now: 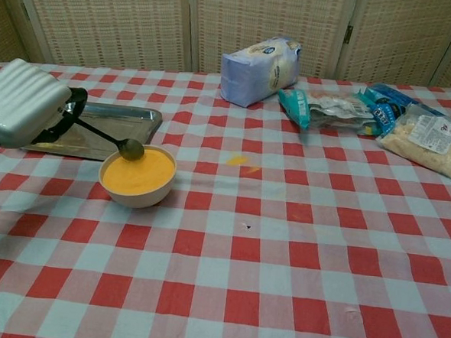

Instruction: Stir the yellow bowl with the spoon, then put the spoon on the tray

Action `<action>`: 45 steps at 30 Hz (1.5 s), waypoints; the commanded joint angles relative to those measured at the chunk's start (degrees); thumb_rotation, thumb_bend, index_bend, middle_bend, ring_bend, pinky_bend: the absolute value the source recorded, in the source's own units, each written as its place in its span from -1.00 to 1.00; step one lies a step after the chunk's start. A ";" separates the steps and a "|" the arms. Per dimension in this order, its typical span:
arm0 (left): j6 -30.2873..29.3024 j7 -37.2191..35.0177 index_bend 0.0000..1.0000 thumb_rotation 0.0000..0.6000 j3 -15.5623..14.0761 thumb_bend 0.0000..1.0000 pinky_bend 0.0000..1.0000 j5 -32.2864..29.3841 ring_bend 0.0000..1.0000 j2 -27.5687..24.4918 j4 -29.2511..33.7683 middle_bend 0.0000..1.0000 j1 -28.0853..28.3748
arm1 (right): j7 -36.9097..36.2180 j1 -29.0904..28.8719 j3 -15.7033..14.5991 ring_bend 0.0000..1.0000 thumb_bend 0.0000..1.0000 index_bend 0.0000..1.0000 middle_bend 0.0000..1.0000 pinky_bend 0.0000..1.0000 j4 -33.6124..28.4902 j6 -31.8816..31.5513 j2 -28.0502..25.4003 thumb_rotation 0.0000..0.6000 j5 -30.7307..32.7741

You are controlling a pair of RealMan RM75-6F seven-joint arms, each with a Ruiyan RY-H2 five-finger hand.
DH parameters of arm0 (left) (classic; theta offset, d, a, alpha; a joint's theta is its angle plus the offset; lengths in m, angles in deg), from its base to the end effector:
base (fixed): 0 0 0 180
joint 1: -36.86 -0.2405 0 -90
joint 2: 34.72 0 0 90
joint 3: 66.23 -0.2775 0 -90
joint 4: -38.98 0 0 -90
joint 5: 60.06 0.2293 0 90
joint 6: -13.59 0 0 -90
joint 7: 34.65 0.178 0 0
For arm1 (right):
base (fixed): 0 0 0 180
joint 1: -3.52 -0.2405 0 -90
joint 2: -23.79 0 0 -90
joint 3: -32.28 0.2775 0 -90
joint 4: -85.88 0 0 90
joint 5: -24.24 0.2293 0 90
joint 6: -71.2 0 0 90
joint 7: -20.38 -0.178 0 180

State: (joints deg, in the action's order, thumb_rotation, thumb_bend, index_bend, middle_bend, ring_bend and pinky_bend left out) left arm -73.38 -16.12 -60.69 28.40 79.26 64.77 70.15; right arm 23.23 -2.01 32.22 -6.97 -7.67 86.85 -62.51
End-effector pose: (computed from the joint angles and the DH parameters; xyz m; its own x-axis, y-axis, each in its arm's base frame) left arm -0.2475 0.3856 -0.0353 0.7366 -0.4285 0.5232 0.4893 -0.1964 -0.8497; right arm -0.3457 -0.2084 0.1294 0.4521 -0.1535 0.8786 -0.8913 -0.0390 0.4518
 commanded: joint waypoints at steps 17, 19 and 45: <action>-2.81 -3.14 0.91 1.00 -3.93 0.25 1.00 2.24 1.00 0.81 -3.07 1.00 -4.36 | 0.74 0.23 -0.10 -1.00 -0.66 -1.00 -1.00 -1.00 -0.26 -0.59 0.16 1.00 -0.36; -3.38 -3.21 0.91 1.00 -3.90 0.25 1.00 2.26 1.00 0.59 -2.59 1.00 -4.65 | 0.81 0.19 -0.19 -1.00 -0.66 -1.00 -1.00 -1.00 -0.36 -0.56 0.17 1.00 -0.57; -3.39 1.61 0.91 1.00 -3.06 0.25 1.00 2.40 1.00 -4.69 12.21 1.00 -6.02 | -0.30 0.37 -1.20 -1.00 -0.66 -1.00 -1.00 -1.00 -1.27 -0.96 -0.65 1.00 -2.54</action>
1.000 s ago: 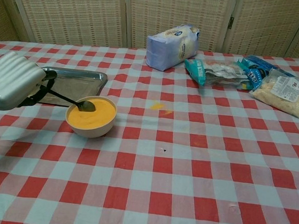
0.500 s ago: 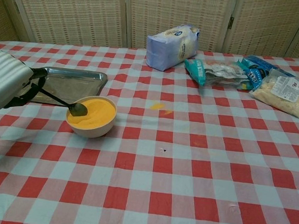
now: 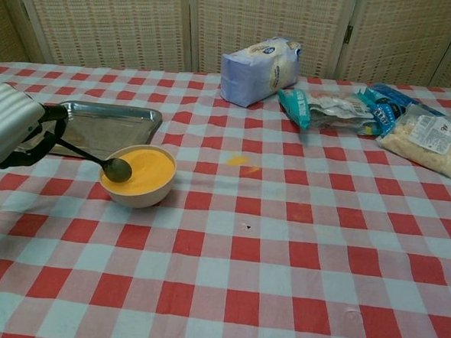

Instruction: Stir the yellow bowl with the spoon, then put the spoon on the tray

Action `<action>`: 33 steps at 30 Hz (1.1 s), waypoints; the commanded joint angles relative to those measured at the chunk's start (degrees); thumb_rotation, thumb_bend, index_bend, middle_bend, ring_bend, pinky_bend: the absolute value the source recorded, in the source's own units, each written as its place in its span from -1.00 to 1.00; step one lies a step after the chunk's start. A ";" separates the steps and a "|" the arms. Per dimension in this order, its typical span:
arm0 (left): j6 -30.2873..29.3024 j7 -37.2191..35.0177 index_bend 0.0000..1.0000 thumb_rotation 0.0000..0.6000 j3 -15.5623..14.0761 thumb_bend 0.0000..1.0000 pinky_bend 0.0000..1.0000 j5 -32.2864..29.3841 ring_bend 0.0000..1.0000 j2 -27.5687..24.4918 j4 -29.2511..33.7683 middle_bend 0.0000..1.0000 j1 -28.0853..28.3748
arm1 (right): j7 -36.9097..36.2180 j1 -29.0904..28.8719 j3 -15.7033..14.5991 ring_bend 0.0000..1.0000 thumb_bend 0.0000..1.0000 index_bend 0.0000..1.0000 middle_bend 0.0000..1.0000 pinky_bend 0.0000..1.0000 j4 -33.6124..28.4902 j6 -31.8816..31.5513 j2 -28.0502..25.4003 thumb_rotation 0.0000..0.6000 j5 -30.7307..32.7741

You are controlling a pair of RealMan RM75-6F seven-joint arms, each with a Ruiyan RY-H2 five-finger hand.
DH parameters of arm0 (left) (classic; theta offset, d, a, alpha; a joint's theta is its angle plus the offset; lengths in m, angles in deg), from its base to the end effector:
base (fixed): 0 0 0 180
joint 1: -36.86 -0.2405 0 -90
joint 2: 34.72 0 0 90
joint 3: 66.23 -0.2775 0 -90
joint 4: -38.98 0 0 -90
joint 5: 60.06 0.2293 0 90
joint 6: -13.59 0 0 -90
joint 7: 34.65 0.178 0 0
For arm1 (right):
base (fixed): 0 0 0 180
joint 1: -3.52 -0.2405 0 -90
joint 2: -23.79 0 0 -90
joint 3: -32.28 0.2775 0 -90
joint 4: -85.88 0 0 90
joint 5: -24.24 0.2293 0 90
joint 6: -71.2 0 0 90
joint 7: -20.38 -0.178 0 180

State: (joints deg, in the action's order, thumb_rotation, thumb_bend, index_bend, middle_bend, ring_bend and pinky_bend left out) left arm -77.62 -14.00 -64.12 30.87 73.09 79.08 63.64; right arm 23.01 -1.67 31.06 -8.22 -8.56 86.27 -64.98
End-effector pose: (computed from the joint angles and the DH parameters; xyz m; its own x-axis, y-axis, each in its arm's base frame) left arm -0.2599 0.3364 -0.0307 0.6935 -0.3923 0.6043 0.5526 -0.2487 -0.7955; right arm -0.3369 -0.2009 0.1270 0.4450 -0.1595 0.8812 -0.8955 -0.0753 0.4386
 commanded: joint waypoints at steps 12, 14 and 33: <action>2.72 -3.13 0.91 1.00 3.16 0.25 1.00 -0.99 1.00 6.64 -13.02 1.00 4.43 | -0.61 -0.02 0.46 -1.00 -0.66 -1.00 -1.00 -1.00 0.60 0.28 -0.20 1.00 1.13; 3.52 -3.86 0.91 1.00 3.56 0.25 1.00 -1.43 1.00 7.37 -14.70 1.00 5.02 | -0.52 -0.04 0.52 -1.00 -0.66 -1.00 -1.00 -1.00 0.63 0.40 -0.17 1.00 1.35; -1.31 -6.16 0.91 1.00 1.85 0.25 1.00 -0.62 1.00 7.48 -14.06 1.00 2.99 | -0.20 0.33 0.38 -1.00 -0.66 -1.00 -1.00 -1.00 0.51 -0.16 -0.17 1.00 1.02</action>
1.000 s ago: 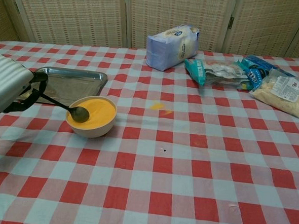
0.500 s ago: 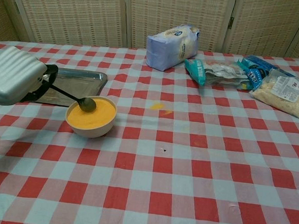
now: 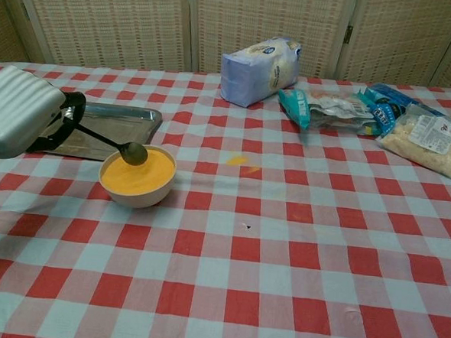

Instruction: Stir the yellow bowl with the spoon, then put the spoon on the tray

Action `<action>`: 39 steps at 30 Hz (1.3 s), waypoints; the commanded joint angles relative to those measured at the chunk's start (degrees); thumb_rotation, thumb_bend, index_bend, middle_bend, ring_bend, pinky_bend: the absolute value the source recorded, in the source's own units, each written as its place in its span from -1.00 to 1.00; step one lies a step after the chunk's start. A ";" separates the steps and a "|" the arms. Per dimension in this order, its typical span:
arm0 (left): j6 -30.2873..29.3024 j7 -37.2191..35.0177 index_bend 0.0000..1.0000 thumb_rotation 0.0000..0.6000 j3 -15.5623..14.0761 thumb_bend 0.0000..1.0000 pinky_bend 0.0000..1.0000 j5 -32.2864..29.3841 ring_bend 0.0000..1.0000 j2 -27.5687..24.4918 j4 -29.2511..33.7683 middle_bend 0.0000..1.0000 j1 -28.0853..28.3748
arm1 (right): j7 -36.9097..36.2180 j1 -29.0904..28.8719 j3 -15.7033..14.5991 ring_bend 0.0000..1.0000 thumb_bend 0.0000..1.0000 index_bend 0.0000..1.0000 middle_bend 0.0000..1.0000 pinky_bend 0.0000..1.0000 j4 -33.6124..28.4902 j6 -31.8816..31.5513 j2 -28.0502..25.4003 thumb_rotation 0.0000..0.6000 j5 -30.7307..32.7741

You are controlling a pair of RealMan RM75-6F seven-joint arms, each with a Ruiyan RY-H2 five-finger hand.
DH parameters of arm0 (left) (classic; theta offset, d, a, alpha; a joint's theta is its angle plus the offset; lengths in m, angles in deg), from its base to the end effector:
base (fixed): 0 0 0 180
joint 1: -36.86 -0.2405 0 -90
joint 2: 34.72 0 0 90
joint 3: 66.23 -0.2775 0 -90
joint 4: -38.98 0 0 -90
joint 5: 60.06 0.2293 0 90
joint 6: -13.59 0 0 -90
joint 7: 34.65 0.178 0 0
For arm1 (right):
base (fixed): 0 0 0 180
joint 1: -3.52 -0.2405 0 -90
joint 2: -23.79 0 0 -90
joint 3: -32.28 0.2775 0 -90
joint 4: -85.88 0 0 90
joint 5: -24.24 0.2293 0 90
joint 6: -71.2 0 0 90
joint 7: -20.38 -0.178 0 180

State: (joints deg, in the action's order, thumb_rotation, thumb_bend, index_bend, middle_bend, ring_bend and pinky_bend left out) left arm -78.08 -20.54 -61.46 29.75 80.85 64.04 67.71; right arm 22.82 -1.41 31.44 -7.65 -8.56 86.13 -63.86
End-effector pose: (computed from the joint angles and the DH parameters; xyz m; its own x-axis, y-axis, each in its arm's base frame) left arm -0.2480 0.3638 -0.0385 0.6688 -0.4497 0.5921 0.5565 -0.2253 -0.7997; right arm -0.3429 -0.2014 0.1313 0.4491 -0.1553 0.8799 -0.8931 -0.0511 0.4469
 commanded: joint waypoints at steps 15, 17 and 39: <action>3.27 -0.26 0.91 1.00 -0.62 0.25 1.00 -0.73 1.00 3.28 -5.79 1.00 -0.72 | -0.18 0.08 -0.10 -1.00 -0.66 -1.00 -1.00 -1.00 -0.09 -0.11 -0.16 1.00 -0.33; 3.68 -0.46 0.91 1.00 -0.09 0.25 1.00 -1.15 1.00 3.47 -6.87 1.00 0.01 | -0.28 0.07 0.03 -1.00 -0.66 -1.00 -1.00 -1.00 0.02 -0.09 -0.13 1.00 -0.10; 0.31 -3.00 0.91 1.00 0.96 0.25 1.00 -2.33 1.00 -7.58 13.86 1.00 -1.52 | 0.15 -0.22 0.11 -1.00 -0.66 -1.00 -1.00 -1.00 -0.16 -0.03 0.31 1.00 -0.56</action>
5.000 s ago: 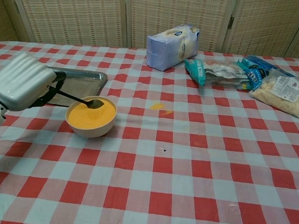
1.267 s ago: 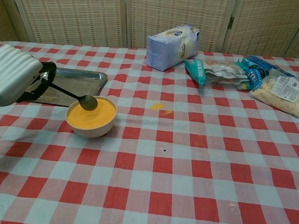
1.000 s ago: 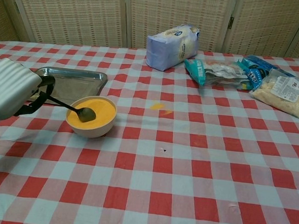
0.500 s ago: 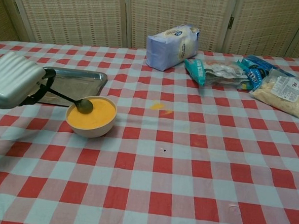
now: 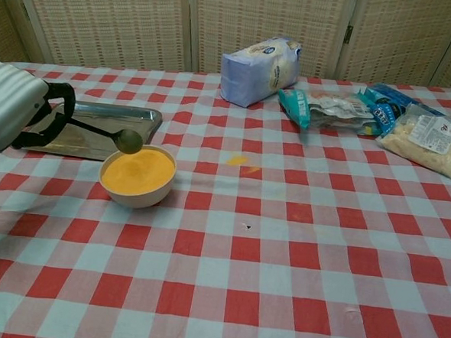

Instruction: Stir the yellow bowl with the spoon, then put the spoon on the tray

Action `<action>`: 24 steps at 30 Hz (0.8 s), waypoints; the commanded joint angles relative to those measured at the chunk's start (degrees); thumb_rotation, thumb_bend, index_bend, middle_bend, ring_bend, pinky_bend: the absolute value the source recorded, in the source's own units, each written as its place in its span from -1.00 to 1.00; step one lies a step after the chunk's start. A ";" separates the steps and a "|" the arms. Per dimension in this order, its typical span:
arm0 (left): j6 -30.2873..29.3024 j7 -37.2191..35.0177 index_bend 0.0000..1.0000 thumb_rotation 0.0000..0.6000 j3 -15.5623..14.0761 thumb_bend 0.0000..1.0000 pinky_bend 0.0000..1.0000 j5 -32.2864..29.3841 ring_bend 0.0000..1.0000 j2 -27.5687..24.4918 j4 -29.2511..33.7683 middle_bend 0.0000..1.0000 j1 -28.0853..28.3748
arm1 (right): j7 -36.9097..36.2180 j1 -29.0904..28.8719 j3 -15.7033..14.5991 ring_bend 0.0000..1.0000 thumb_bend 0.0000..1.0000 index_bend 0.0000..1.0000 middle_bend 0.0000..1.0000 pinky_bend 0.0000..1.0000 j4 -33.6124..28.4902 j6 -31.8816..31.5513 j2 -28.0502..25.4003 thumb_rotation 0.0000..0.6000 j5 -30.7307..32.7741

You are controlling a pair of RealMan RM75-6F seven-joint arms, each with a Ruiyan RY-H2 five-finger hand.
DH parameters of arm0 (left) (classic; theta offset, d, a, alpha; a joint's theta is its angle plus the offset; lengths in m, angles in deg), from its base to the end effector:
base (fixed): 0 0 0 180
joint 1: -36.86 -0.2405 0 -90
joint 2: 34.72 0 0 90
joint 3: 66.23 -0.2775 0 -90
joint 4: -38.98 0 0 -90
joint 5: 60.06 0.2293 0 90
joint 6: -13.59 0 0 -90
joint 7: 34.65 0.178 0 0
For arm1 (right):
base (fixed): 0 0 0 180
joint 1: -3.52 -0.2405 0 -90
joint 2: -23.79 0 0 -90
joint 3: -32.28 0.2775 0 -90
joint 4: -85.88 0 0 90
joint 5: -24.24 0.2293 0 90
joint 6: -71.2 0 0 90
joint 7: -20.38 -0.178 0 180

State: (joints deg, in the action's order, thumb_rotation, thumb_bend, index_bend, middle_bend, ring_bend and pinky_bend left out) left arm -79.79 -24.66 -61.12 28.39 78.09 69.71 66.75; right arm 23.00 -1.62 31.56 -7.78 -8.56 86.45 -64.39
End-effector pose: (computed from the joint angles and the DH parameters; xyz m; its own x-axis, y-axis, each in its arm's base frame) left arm -0.2504 0.3590 -0.0252 0.5885 -0.4357 0.6810 0.6545 -0.2378 -0.7177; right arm -0.3393 -0.2030 0.1287 0.4471 -0.1515 0.8816 -0.8944 -0.0644 0.4425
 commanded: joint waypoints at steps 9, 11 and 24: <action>17.78 1.14 0.91 1.00 7.83 0.24 1.00 -9.59 1.00 -13.42 19.70 1.00 4.41 | 0.57 -0.68 0.42 -1.00 -0.66 -1.00 -1.00 -1.00 0.51 1.51 0.65 1.00 1.33; 19.52 2.59 0.91 1.00 8.26 0.24 1.00 -9.92 1.00 -13.58 18.83 1.00 5.72 | 0.79 -0.94 0.68 -1.00 -0.66 -1.00 -1.00 -1.00 0.80 2.16 0.92 1.00 2.13; 34.61 -0.69 0.91 1.00 10.19 0.24 1.00 -14.51 1.00 -9.18 6.22 1.00 13.45 | 4.42 -1.61 1.23 -1.00 -0.66 -1.00 -1.00 -1.00 1.47 3.63 2.67 1.00 4.48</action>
State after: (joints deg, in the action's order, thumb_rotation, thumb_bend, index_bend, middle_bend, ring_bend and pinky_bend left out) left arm -47.70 -23.91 -51.35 14.71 67.11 79.51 78.31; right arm 27.31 -3.26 32.76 -6.31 -4.87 89.04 -59.99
